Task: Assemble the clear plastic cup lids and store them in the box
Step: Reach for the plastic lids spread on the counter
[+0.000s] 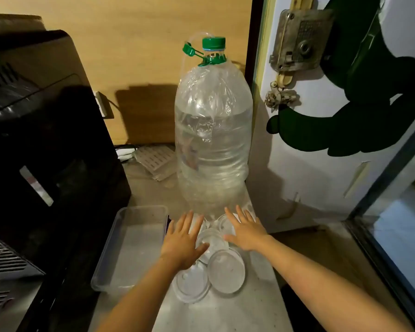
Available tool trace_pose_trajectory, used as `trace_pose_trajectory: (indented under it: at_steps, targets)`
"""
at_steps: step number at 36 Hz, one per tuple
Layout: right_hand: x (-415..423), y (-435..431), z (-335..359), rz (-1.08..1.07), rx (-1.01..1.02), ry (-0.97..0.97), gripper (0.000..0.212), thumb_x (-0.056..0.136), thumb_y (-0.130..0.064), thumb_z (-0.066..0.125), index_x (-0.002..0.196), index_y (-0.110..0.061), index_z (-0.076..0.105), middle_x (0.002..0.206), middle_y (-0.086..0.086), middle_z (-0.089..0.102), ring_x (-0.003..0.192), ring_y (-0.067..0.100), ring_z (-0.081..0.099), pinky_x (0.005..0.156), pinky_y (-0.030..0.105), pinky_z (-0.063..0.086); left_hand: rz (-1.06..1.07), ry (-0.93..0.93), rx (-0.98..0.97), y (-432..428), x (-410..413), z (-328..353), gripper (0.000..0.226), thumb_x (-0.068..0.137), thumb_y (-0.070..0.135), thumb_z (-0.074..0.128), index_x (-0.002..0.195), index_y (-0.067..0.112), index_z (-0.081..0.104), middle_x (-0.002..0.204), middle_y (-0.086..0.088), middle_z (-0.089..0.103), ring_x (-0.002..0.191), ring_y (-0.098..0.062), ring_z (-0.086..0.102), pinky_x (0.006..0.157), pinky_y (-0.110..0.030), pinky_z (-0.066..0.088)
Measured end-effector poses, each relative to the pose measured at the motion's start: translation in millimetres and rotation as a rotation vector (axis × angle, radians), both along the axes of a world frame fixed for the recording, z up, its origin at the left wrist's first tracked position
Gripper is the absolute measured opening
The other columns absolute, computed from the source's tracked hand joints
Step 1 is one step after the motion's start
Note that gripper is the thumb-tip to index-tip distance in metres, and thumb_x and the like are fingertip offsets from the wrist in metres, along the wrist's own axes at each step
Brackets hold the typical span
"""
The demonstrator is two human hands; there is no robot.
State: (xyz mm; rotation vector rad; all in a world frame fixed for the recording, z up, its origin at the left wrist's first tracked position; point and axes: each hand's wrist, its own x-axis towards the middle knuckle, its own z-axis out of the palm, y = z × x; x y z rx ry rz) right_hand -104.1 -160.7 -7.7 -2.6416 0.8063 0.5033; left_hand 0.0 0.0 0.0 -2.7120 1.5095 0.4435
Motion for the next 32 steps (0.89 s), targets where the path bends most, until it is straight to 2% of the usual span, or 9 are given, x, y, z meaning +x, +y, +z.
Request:
trace_pose_trajectory:
  at_steps: [10, 17, 22, 32]
  targets:
    - [10.5, -23.2, -5.4, -0.013, 0.067, 0.062, 0.107, 0.078, -0.043, 0.066, 0.147, -0.027, -0.013, 0.159, 0.011, -0.015, 0.147, 0.033, -0.007, 0.119, 0.048, 0.010, -0.010, -0.054, 0.005, -7.2, 12.1, 3.0, 0.073, 0.092, 0.055, 0.027, 0.146, 0.024, -0.010, 0.157, -0.006, -0.014, 0.144, -0.021, -0.011, 0.116, -0.043, -0.003]
    - [17.3, -27.9, -12.5, 0.006, 0.069, 0.075, 0.111, 0.071, -0.036, 0.074, 0.148, -0.029, -0.006, 0.160, 0.009, -0.009, 0.147, 0.030, -0.003, 0.118, 0.047, 0.018, -0.003, -0.078, 0.036, -7.3, 18.4, 8.4, 0.074, 0.092, 0.056, 0.024, 0.144, 0.022, -0.016, 0.156, -0.007, -0.017, 0.144, -0.022, -0.013, 0.116, -0.043, -0.004]
    - [22.4, -30.1, -12.8, 0.028, 0.072, 0.063, 0.112, 0.070, -0.031, 0.075, 0.149, -0.025, -0.003, 0.159, 0.008, 0.004, 0.147, 0.028, 0.007, 0.115, 0.042, 0.023, 0.013, -0.064, 0.026, -6.8, 22.3, 10.6, 0.075, 0.092, 0.055, 0.027, 0.144, 0.021, -0.015, 0.156, -0.007, -0.017, 0.144, -0.022, -0.013, 0.116, -0.041, -0.004]
    - [25.0, -34.6, -4.2, 0.000, 0.080, 0.000, 0.114, 0.066, -0.032, 0.077, 0.148, -0.031, -0.002, 0.152, 0.006, 0.017, 0.143, 0.028, 0.015, 0.110, 0.043, 0.034, 0.020, -0.047, -0.016, -11.9, 28.8, 16.9, 0.076, 0.092, 0.055, 0.030, 0.145, 0.021, -0.014, 0.157, -0.007, -0.015, 0.144, -0.022, -0.011, 0.116, -0.042, -0.003]
